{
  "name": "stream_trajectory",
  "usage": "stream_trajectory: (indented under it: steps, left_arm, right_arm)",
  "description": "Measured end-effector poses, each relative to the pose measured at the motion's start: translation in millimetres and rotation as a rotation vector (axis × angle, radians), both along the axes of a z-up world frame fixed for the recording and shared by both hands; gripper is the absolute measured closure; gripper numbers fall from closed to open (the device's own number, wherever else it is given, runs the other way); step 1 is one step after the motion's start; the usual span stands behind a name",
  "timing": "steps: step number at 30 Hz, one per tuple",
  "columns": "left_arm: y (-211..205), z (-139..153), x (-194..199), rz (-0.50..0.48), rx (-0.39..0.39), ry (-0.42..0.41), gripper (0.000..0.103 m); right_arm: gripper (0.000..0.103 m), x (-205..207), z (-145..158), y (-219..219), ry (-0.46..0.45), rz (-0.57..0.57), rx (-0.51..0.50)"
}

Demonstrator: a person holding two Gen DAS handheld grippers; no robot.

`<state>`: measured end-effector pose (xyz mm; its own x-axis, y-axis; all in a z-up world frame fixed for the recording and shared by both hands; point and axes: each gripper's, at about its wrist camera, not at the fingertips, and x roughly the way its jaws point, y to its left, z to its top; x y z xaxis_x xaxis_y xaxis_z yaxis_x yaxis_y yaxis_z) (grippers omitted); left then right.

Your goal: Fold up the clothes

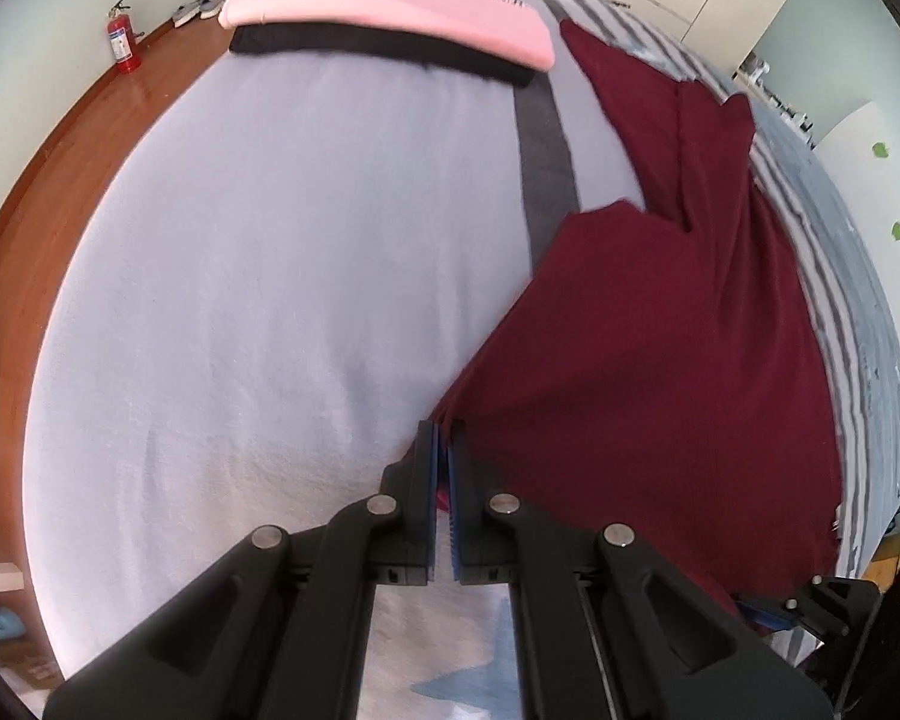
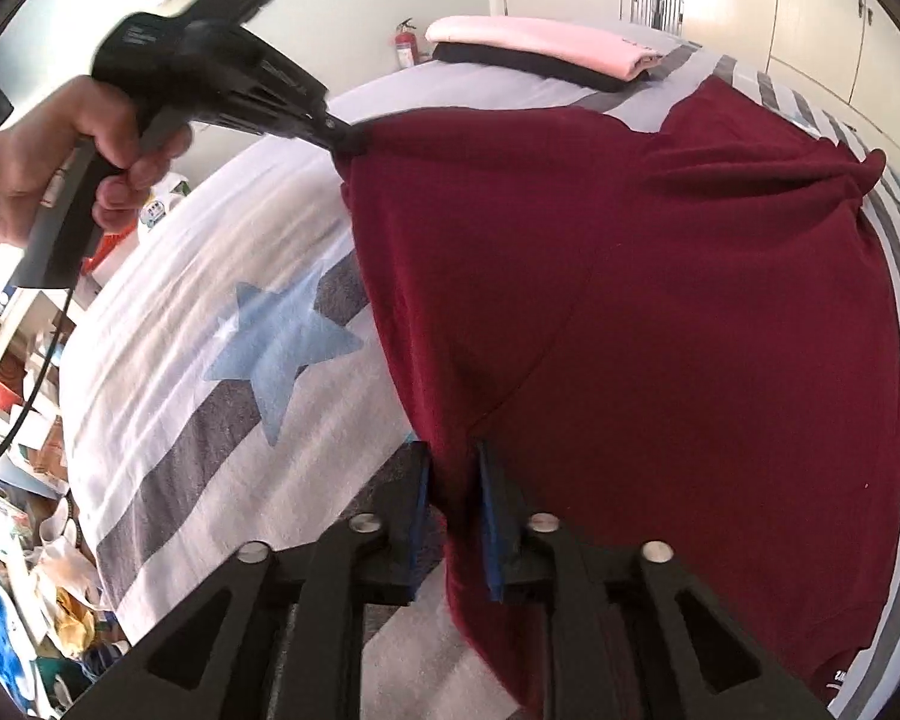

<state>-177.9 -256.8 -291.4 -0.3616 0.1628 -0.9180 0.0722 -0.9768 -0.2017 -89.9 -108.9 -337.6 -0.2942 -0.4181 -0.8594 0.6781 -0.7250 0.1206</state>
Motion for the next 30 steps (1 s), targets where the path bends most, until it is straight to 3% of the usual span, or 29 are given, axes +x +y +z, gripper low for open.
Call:
stream_trajectory:
  steps: [2, 5, 11, 16, 20, 23, 25, 26, 30]
  left_arm:
    - [-0.7, -7.4, -1.1, 0.007, -0.01, -0.029, 0.1]
    - [-3.8, -13.7, -1.0, 0.031, -0.036, -0.054, 0.09]
    - [-11.4, 20.2, 10.3, 0.118, -0.119, 0.024, 0.089]
    - [30.6, 41.8, 12.8, 0.004, -0.034, 0.109, 0.089]
    - [65.0, 18.3, 9.9, -0.054, 0.037, 0.075, 0.089]
    - [71.4, -6.4, 17.7, -0.082, -0.04, 0.039, 0.089]
    - [67.5, -22.4, 31.7, -0.062, -0.039, 0.024, 0.089]
    - [63.8, -21.3, 38.7, -0.052, -0.028, 0.051, 0.089]
    - [52.4, -14.6, 47.7, -0.038, -0.087, 0.023, 0.089]
  right_arm:
    - [0.076, 5.7, -0.6, -1.7, -0.003, 0.024, 0.004]
    - [0.076, 10.7, -0.5, 0.6, -0.029, 0.058, -0.005]
    - [0.076, 5.8, 21.9, 22.4, -0.038, 0.077, -0.06]
    - [0.076, -35.3, 28.8, 45.2, -0.026, -0.054, -0.103]
    - [0.076, -75.4, 12.7, 59.9, -0.053, -0.207, -0.116]
    - [0.076, -94.3, 3.2, 72.6, -0.064, -0.295, -0.115]
    - [0.078, -103.6, -5.3, 80.9, -0.072, -0.339, -0.103]
    - [0.079, -106.0, -9.7, 85.2, -0.085, -0.352, -0.106]
    - [0.079, -99.2, -14.3, 97.9, -0.101, -0.354, -0.136]
